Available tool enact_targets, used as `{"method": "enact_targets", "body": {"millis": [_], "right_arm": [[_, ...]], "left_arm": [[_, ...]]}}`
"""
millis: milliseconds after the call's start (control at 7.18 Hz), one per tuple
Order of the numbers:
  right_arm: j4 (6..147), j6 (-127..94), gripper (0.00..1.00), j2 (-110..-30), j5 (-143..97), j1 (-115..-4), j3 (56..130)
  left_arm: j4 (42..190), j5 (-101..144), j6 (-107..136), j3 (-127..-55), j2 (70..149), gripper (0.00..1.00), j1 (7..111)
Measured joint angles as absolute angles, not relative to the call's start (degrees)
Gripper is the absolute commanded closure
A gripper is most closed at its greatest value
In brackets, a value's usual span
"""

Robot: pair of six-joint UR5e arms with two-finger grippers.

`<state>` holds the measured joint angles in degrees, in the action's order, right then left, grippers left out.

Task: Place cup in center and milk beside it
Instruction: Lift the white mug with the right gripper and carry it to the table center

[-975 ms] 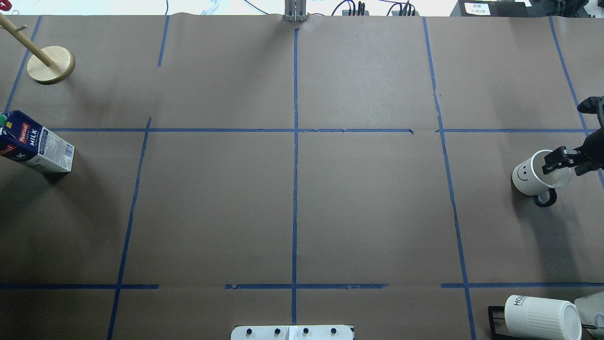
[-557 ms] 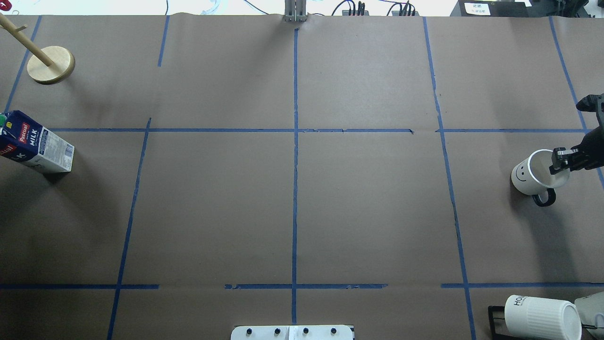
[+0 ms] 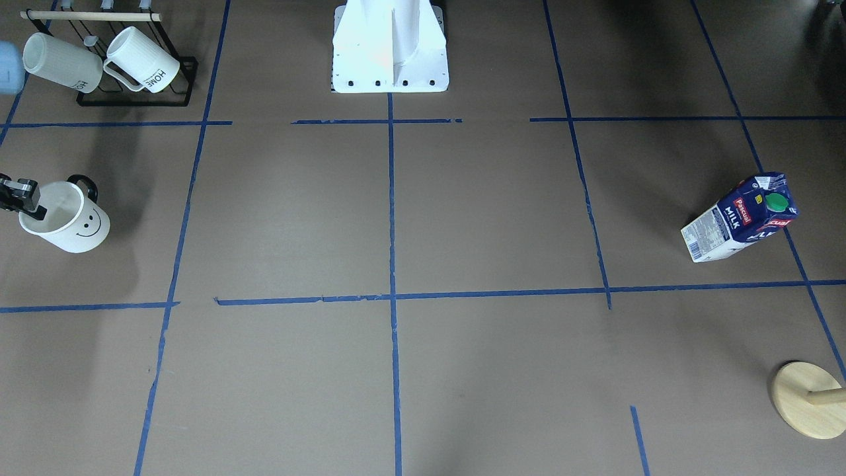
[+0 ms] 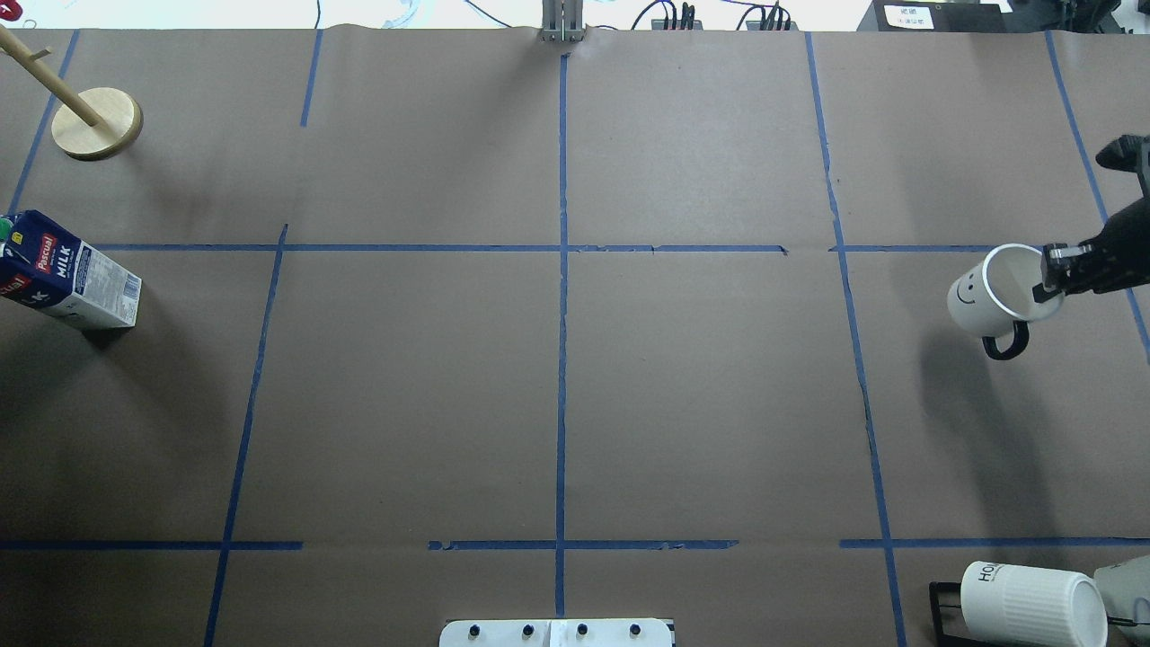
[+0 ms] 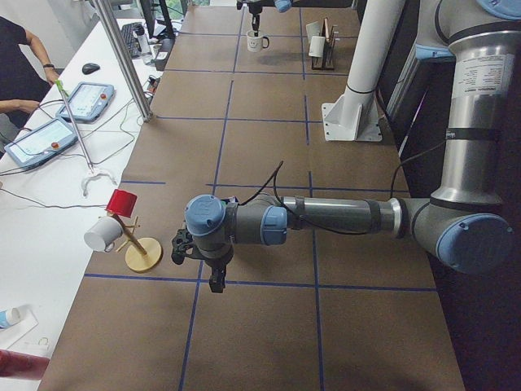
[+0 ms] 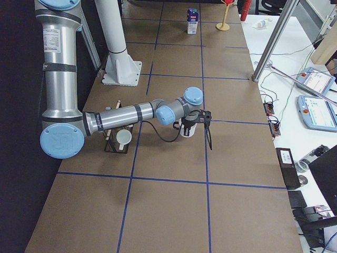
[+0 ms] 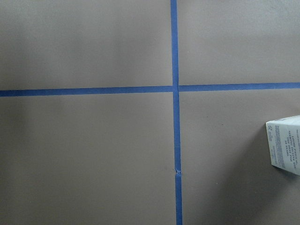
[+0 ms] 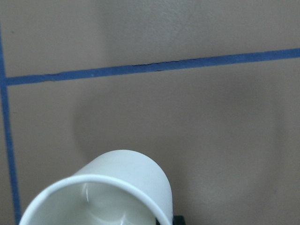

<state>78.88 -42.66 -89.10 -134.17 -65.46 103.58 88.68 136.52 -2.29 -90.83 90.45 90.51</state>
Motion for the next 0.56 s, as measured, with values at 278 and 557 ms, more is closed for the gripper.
{"method": "enact_targets", "body": {"millis": [278, 557], "right_arm": [[85.5, -54.9, 1.0, -79.8, -134.0, -61.9, 106.1], [88.5, -68.4, 1.0, -68.4, -130.8, -54.1, 103.7]], "left_arm": [[88.7, 136.5, -2.3, -90.9, 90.4, 0.0, 90.5], [88.7, 136.5, -2.3, -90.8, 90.4, 0.0, 90.5]]}}
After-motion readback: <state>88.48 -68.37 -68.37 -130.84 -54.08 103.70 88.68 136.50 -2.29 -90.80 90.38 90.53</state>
